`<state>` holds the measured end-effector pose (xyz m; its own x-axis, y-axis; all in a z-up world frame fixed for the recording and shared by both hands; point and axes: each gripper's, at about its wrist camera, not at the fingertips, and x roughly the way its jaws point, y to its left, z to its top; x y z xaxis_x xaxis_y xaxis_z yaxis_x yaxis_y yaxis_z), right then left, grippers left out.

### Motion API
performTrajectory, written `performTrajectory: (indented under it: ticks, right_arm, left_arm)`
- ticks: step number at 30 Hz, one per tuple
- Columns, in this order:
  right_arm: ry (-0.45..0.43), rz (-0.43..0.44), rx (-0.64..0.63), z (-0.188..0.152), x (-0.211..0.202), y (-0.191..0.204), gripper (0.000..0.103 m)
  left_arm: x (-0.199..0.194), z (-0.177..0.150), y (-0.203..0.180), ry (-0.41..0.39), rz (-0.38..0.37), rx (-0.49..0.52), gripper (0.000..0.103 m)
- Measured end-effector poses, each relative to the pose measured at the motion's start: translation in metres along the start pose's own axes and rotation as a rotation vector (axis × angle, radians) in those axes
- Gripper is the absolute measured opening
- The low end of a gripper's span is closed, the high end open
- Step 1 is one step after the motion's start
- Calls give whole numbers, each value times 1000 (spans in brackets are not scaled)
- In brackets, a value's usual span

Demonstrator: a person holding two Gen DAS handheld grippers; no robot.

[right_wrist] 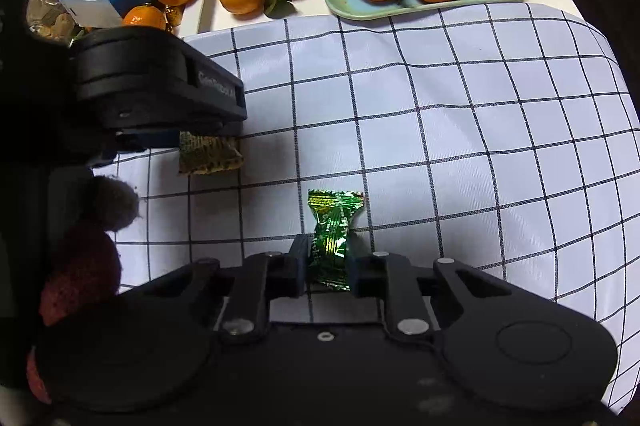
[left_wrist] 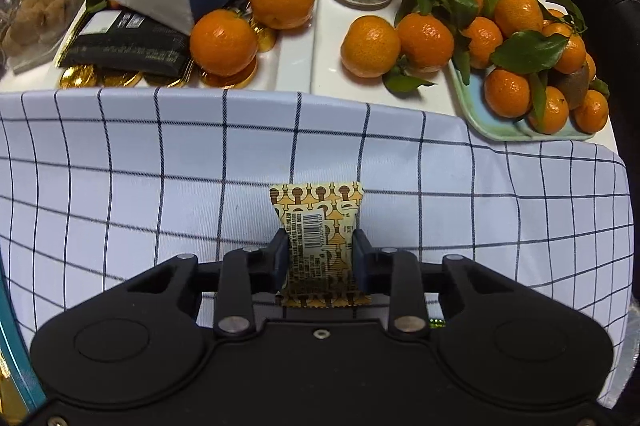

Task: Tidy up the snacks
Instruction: 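Close the left tool on the biscuit packet while the right tool lifts the green candy, then carry the biscuit packet and green candy over the gold tray with both tools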

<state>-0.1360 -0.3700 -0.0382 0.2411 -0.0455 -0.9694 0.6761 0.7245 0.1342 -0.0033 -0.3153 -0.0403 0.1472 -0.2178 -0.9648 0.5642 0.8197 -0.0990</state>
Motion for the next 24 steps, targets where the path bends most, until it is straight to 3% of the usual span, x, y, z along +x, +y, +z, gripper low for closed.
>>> performTrajectory:
  ticks: [14, 24]
  right_arm:
    - [-8, 11, 30, -9, -11, 26, 21]
    - [-14, 17, -18, -39, -16, 79, 21]
  left_arm:
    - [-31, -28, 55, 34, 38, -51, 40]
    - [-77, -52, 126, -50, 97, -89, 40]
